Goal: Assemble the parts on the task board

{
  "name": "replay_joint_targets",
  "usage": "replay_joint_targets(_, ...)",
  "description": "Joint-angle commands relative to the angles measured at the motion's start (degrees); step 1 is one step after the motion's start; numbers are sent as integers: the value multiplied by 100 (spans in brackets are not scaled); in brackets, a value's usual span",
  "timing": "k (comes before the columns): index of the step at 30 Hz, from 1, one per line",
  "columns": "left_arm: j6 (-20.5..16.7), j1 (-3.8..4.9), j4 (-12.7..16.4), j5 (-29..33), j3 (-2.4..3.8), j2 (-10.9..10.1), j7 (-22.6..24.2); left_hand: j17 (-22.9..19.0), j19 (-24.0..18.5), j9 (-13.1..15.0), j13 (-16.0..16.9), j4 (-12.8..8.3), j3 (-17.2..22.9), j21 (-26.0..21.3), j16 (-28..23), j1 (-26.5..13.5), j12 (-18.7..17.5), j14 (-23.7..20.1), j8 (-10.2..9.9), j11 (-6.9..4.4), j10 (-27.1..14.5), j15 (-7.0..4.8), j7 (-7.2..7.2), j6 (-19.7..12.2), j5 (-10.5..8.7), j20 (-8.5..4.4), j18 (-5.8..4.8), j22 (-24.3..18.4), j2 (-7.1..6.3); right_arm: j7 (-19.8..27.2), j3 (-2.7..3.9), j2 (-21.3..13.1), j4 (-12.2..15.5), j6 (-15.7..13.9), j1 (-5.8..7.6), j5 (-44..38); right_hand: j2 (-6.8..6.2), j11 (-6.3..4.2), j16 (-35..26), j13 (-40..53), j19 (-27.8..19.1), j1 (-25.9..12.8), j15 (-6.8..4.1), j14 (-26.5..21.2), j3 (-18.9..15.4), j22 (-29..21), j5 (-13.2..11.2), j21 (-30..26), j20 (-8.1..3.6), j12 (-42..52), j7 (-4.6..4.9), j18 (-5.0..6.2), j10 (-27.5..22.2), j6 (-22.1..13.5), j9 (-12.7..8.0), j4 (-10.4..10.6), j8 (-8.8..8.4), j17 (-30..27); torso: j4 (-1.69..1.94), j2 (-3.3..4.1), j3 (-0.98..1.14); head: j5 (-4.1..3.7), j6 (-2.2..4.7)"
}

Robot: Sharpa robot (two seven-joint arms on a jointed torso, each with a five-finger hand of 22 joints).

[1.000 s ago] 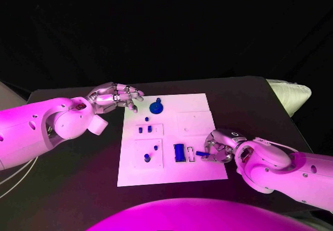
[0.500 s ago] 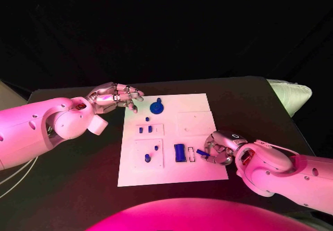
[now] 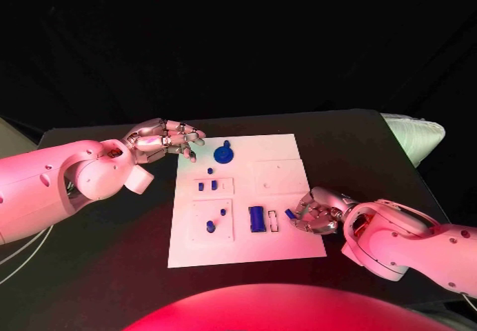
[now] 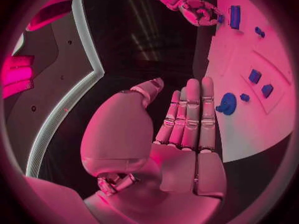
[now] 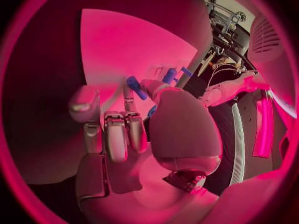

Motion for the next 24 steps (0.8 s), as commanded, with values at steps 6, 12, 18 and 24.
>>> replay_joint_targets(6, 110, 1, 18, 12, 1, 3, 14, 9, 47, 7, 5, 37, -8, -19, -28, 19, 27, -12, 33, 8, -51, 24, 5, -46, 16, -1, 76, -5, 16, 212, -10, 0, 124, -125, 58, 1062, -18, -41, 32, 1404, 10, -140, -15, 587, 779, -5, 64, -30, 3, 18, -26, -20, 510, -2, 90, -887, 70, 1465, 2, 5, 5, 1, 1)
replay_joint_targets(12, 113, 1, 22, 11, 1, 7, 10, 9, 47, 7, 5, 37, -8, -19, -28, 19, 27, -12, 33, 8, -51, 24, 5, -46, 16, -1, 76, -5, 16, 191, -10, 95, 118, -42, 69, 1207, -47, -48, 32, 1403, 7, -372, -18, 586, 643, -13, 89, -66, 4, 16, -38, -18, 508, -22, 104, -864, 71, 1466, -2, 2, 2, -4, 1)
replay_joint_targets(18, 113, 1, 24, 11, 1, 9, 7, 9, 47, 7, 5, 37, -8, -19, -28, 19, 27, -12, 33, 8, -51, 24, 5, -46, 16, -1, 76, -5, 16, 149, -10, 205, 86, -51, 72, 1254, -62, -50, 38, 1415, 17, -546, -18, 589, 517, -11, -8, -72, 5, 36, -43, -20, 517, -23, 102, -802, 62, 1476, 0, 8, 6, -12, 1)
replay_joint_targets(24, 113, 1, 25, 11, 1, 8, 2, 9, 47, 7, 5, 37, -8, -19, -28, 19, 27, -12, 33, 8, -51, 24, 5, -46, 16, -1, 76, -5, 16, 85, -9, 297, 59, -33, 72, 1267, -41, -56, 40, 1427, 30, -645, -21, 590, 468, -4, -37, -62, 4, 57, -51, -23, 527, -7, 98, -745, 60, 1481, 0, 2, 10, -10, 1)
